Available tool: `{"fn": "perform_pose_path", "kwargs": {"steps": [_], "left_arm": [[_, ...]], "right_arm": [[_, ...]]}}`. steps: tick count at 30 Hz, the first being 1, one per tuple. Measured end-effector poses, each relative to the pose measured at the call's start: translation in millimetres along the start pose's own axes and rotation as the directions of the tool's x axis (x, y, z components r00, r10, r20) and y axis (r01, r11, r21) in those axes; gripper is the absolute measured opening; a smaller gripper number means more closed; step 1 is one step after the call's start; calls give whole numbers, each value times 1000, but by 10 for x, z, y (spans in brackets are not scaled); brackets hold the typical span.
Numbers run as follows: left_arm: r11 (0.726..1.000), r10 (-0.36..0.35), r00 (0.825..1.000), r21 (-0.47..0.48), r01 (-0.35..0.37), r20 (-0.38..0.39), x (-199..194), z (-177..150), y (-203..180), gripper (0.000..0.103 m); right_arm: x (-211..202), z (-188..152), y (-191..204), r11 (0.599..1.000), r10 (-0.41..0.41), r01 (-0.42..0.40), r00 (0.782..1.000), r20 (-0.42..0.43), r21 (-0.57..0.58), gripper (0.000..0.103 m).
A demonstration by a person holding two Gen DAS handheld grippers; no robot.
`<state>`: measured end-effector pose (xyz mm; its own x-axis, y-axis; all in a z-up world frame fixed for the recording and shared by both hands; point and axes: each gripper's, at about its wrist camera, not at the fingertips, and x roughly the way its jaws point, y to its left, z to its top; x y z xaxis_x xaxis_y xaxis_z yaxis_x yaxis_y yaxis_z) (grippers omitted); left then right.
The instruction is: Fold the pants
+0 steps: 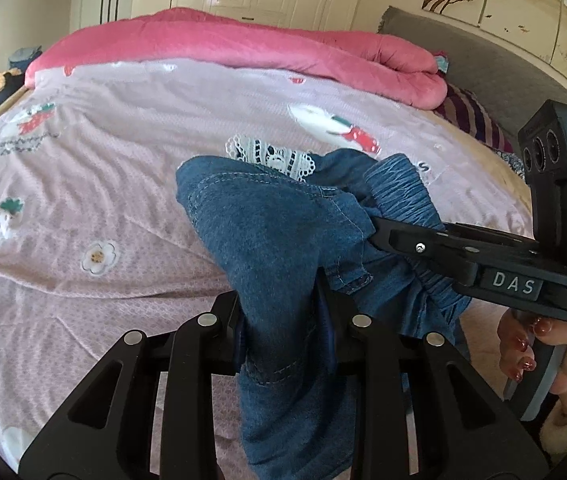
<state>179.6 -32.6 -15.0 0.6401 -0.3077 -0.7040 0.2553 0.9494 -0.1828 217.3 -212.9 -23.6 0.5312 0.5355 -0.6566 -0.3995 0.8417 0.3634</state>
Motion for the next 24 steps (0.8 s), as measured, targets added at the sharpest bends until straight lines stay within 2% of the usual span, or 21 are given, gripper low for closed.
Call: {"fn": "perform_pose_path", "kwargs": {"steps": [6, 8, 14, 20, 24], "left_arm": [[1000, 17, 1000, -17, -17, -7, 60, -66, 43, 25], [999, 19, 1000, -30, -19, -12, 74, -97, 65, 28], [999, 36, 999, -37, -36, -13, 75, -158, 106, 36], [997, 55, 998, -48, -56, -18, 85, -202, 149, 45], [996, 76, 997, -37, -76, -9, 75, -218, 132, 47]], "right_arm": [[113, -73, -92, 998, -28, 29, 999, -37, 51, 43], [153, -113, -127, 997, -52, 55, 997, -57, 59, 47], [183, -188, -287, 987, -25, 36, 997, -71, 159, 54], [171, -211, -240, 989, -60, 68, 996, -63, 131, 62], [155, -221, -246, 988, -75, 82, 996, -56, 130, 67]]}}
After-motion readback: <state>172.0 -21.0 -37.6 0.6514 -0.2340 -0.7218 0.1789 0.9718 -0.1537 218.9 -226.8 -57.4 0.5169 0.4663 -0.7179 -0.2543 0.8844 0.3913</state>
